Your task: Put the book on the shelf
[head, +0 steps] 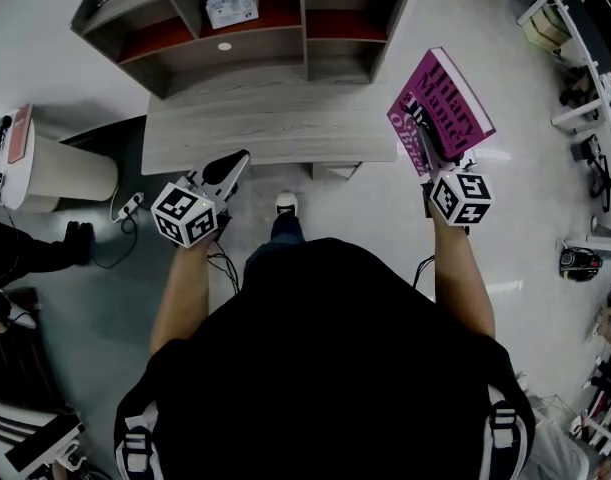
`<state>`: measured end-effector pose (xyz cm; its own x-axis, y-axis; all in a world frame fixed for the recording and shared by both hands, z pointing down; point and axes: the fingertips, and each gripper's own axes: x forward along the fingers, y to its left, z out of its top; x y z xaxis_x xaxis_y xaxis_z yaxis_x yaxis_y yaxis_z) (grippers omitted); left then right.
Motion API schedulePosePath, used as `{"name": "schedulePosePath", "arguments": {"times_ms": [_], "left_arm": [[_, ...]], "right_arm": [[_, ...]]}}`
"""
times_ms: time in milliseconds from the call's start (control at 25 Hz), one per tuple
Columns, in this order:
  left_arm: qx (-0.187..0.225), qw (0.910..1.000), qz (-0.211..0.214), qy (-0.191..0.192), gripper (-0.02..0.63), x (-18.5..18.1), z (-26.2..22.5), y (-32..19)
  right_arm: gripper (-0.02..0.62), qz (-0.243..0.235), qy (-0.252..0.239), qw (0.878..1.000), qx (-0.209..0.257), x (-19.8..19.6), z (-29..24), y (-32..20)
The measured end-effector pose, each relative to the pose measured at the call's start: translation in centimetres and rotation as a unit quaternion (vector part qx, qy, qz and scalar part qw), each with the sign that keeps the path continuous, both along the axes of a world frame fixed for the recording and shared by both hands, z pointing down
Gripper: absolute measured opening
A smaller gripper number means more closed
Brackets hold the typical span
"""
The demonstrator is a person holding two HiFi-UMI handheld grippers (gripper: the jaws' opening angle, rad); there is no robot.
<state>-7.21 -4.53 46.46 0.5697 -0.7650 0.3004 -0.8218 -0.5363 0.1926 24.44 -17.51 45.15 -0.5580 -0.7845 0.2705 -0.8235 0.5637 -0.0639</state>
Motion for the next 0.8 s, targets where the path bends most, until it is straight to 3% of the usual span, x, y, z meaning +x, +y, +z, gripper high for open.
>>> {"name": "schedulePosePath", "arguments": {"times_ms": [800], "left_arm": [[0.004,0.9997,0.023,0.007,0.02,-4.0,-0.7,-9.9]], "right_arm": [[0.146,0.012,0.004,1.0,-0.004,-4.4,-0.4,-7.6]]}}
